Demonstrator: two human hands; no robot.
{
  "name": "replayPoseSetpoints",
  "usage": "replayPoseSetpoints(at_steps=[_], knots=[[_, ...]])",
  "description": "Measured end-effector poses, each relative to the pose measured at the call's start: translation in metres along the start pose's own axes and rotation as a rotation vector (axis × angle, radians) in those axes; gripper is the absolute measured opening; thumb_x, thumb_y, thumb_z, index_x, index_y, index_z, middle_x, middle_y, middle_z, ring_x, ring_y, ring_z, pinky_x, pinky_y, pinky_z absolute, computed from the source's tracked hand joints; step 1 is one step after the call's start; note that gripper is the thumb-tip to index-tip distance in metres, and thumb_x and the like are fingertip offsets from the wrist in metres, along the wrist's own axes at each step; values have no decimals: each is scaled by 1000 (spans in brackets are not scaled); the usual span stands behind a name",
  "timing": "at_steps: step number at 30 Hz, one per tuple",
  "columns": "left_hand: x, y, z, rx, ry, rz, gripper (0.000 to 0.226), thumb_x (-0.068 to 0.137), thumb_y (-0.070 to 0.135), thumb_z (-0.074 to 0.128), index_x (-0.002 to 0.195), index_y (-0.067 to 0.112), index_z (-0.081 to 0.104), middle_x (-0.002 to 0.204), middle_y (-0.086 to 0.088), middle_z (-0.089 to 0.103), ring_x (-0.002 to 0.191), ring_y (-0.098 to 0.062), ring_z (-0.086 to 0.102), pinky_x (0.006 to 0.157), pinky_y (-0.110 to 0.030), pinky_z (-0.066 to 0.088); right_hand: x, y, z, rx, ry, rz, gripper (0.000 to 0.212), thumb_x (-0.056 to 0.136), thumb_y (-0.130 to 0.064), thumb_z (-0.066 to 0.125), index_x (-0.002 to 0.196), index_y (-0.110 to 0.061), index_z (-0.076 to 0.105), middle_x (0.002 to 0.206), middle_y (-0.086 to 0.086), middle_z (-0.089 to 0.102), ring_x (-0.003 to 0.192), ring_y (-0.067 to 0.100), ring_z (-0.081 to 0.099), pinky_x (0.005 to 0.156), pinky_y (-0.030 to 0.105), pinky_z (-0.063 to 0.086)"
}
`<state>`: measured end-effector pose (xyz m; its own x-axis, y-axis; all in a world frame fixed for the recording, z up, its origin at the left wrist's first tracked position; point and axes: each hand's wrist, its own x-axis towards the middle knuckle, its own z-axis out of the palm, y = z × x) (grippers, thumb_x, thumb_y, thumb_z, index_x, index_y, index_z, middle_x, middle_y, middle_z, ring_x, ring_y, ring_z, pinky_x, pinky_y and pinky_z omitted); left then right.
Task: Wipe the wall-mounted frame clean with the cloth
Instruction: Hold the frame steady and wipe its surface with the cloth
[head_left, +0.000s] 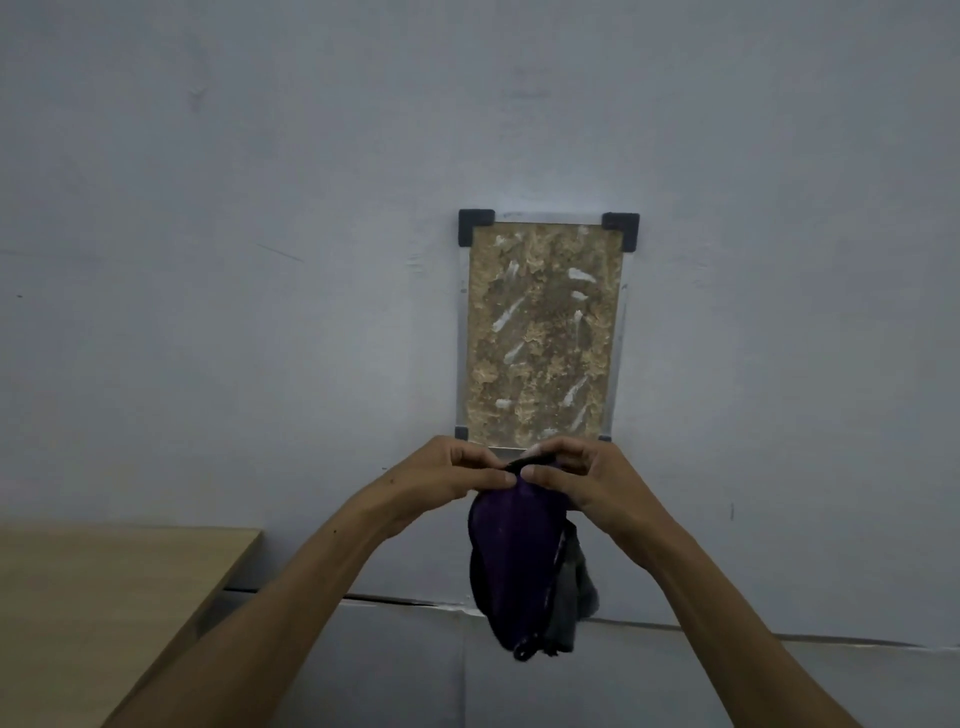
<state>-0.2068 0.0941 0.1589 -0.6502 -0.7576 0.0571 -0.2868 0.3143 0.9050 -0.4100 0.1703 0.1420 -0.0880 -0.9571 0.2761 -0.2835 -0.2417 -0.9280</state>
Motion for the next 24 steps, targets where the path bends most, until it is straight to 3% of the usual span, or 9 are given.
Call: replayPoseSetpoints(at_steps=[2, 5, 8, 10, 13, 16, 21, 24], knots=[[1, 8, 0, 0, 18, 28, 23, 85, 37, 78, 97, 18, 78, 104, -8, 75, 105, -21, 69, 106, -44, 48, -1, -2, -4, 74, 40, 15, 23, 87, -17, 80, 108, -16, 69, 95, 9, 78, 92, 25, 76, 83, 44, 63], [4, 19, 5, -49, 54, 73, 18, 85, 30, 79, 91, 13, 78, 94, -8, 76, 90, -16, 70, 94, -36, 54, -3, -2, -8, 127, 105, -10, 31, 87, -15, 80, 109, -10, 59, 91, 14, 76, 91, 28, 75, 76, 40, 64], [8, 24, 13, -126, 99, 100, 18, 85, 24, 79, 90, 7, 77, 82, -6, 72, 79, -15, 67, 79, -28, 55, -2, 3, -8, -125, 279, -102, 25, 90, -26, 77, 96, -13, 58, 86, 6, 73, 81, 21, 72, 69, 35, 63], [10, 27, 17, -136, 150, 106, 18, 84, 22, 81, 89, 5, 77, 80, -7, 73, 76, -16, 68, 75, -27, 55, -2, 1, -7, -167, 331, -86, 25, 94, -38, 71, 92, -14, 62, 86, 5, 72, 78, 18, 71, 67, 33, 63], [10, 30, 25, -56, 113, 135, 13, 81, 19, 83, 87, 8, 79, 87, -9, 77, 85, -22, 73, 83, -28, 58, -5, -10, -5, 83, 150, 123, 37, 98, -46, 63, 98, -10, 74, 90, 10, 77, 82, 24, 77, 72, 38, 64], [10, 26, 30, -56, 18, 95, 11, 78, 17, 85, 83, 10, 78, 91, -9, 77, 93, -21, 74, 89, -30, 58, -5, -13, -5, 183, 51, 165, 32, 96, -34, 69, 101, -2, 75, 98, 14, 78, 92, 27, 76, 78, 38, 64], [8, 20, 23, -259, -74, -49, 15, 79, 25, 84, 74, 17, 72, 83, -5, 71, 82, -16, 67, 74, -25, 51, -6, -9, -11, 387, 43, 193, 36, 90, -25, 75, 108, 5, 71, 107, 18, 76, 100, 31, 74, 83, 37, 62], [9, 20, 15, -416, -53, -61, 15, 82, 19, 81, 74, 12, 70, 79, -9, 69, 71, -17, 66, 62, -24, 53, -4, -7, -17, 479, 71, 197, 32, 90, -20, 75, 109, 5, 69, 105, 20, 75, 93, 27, 74, 79, 33, 62]])
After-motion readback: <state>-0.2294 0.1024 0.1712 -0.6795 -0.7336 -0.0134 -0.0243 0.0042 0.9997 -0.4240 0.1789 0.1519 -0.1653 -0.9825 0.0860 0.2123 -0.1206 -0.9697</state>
